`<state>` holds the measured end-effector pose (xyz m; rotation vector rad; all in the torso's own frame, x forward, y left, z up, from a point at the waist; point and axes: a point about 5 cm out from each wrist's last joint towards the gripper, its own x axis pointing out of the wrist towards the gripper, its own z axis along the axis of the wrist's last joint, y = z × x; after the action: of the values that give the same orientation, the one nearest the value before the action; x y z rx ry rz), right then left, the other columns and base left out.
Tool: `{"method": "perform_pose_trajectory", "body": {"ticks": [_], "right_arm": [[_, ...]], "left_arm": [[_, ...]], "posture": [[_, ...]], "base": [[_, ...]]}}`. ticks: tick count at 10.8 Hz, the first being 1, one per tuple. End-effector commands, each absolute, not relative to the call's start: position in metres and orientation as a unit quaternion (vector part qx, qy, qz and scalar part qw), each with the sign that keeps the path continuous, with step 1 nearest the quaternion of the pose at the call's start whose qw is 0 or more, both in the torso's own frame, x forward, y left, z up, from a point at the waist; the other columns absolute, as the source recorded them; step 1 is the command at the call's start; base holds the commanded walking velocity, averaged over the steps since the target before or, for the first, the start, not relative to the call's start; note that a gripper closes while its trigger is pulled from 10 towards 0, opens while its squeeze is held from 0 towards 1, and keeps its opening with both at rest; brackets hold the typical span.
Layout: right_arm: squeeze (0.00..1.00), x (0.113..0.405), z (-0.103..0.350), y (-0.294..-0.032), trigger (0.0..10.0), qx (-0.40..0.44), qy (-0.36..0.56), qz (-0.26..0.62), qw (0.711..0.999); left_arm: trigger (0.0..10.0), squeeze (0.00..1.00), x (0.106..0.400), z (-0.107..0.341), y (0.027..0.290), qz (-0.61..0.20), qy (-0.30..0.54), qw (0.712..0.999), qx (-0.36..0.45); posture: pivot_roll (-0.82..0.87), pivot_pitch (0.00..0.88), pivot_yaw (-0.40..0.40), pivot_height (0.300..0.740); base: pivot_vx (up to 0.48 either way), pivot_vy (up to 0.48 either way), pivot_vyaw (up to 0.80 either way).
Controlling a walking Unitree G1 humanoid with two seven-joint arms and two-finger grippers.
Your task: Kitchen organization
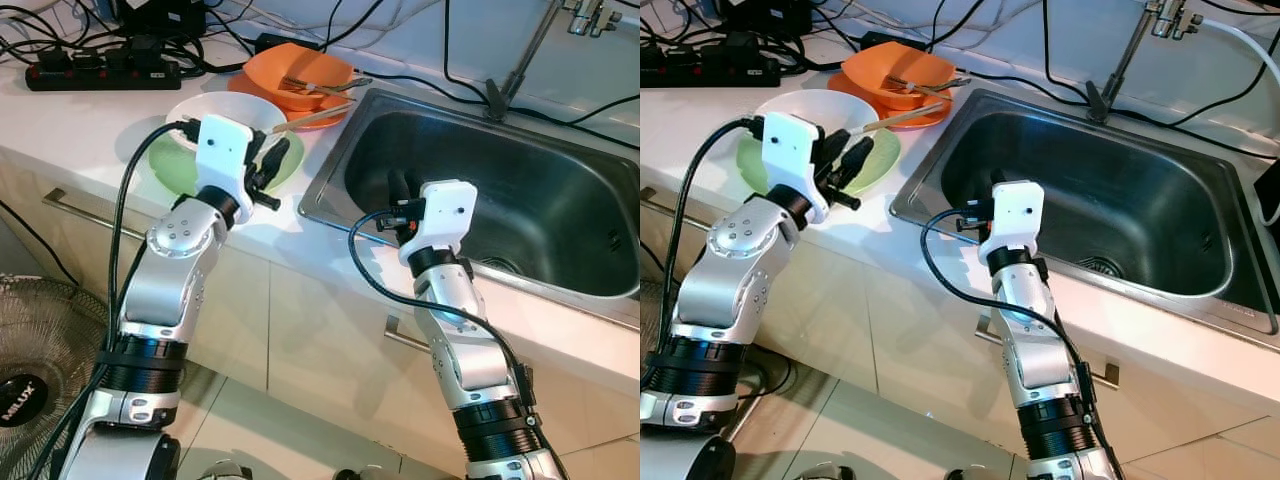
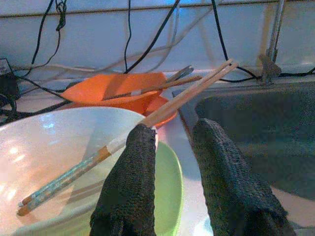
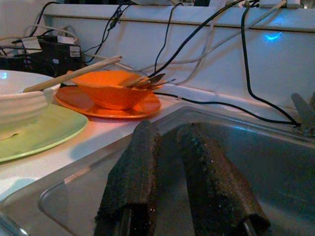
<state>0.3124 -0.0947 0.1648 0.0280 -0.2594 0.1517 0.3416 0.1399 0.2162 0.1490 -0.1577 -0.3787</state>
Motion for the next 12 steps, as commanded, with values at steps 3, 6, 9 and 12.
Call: {"method": "perform_pose_trajectory", "body": {"ticks": [3, 6, 9, 12], "right_arm": [[0.00, 0.314, 0.162, -0.100, 10.0, 0.007, -0.119, 0.065, 0.991], [0.00, 0.314, 0.162, -0.100, 10.0, 0.006, -0.118, 0.066, 0.991], [0.00, 0.315, 0.162, -0.101, 10.0, 0.005, -0.117, 0.065, 0.991], [0.00, 0.315, 0.162, -0.101, 10.0, 0.005, -0.117, 0.064, 0.991]], "left_arm": [[10.0, 0.00, 0.345, 0.213, 0.155, -0.145, -0.060, 0.985, 0.072], [10.0, 0.00, 0.347, 0.214, 0.159, -0.128, -0.056, 0.988, 0.072], [10.0, 0.00, 0.348, 0.211, 0.165, -0.113, -0.046, 0.990, 0.075], [10.0, 0.00, 0.349, 0.209, 0.172, -0.095, -0.035, 0.993, 0.060]], "posture": [[-0.07, 0.070, -0.110, 0.740], [-0.07, 0.072, -0.113, 0.740], [-0.07, 0.072, -0.114, 0.740], [-0.07, 0.072, -0.114, 0.740]], "base": [[0.000, 0.000, 0.00], [0.000, 0.000, 0.00], [0.000, 0.000, 0.00], [0.000, 0.000, 0.00]]}}
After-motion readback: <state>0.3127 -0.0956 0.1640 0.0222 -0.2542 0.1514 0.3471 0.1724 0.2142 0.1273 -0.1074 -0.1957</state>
